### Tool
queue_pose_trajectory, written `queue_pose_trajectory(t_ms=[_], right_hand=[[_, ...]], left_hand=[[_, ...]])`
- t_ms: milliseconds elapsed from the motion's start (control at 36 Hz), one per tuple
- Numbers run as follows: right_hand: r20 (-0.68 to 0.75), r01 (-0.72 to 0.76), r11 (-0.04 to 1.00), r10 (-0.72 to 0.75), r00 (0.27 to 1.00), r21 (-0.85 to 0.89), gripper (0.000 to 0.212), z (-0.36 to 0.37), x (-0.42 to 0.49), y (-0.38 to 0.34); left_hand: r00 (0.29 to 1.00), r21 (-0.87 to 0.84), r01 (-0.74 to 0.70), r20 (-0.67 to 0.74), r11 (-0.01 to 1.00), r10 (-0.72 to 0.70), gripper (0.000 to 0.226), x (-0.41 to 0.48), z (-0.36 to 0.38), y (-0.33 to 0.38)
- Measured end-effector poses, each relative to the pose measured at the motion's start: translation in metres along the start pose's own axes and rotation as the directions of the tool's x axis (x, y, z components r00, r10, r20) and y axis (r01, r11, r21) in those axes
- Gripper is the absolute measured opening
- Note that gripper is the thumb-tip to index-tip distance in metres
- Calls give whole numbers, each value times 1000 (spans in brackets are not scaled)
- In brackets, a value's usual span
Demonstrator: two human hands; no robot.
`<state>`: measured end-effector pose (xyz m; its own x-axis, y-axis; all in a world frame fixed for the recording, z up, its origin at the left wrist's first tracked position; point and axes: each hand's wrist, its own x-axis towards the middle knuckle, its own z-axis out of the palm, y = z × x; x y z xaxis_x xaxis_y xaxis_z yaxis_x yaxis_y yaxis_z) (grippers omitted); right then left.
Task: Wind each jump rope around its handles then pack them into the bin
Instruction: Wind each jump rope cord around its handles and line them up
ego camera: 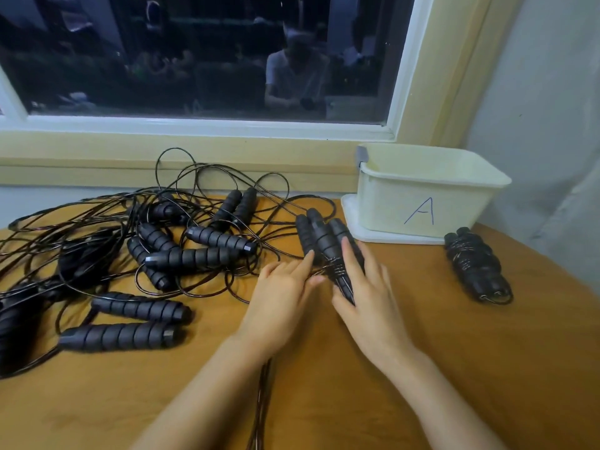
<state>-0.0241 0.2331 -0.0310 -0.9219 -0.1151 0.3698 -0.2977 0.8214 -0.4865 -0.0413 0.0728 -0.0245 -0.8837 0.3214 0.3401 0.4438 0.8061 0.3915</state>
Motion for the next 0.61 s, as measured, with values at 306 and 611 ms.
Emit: queue_pose_trajectory(t_ms=[306,611], right_hand=[[-14,40,987,-38,999,158,81,18,1,11],[17,11,691,-33,999,722,62,20,-10,-3]], left_hand=[[988,-613,143,43,777,-148,50,14,18,-24],[968,-898,232,174,374,-183,31,10,11,-18]])
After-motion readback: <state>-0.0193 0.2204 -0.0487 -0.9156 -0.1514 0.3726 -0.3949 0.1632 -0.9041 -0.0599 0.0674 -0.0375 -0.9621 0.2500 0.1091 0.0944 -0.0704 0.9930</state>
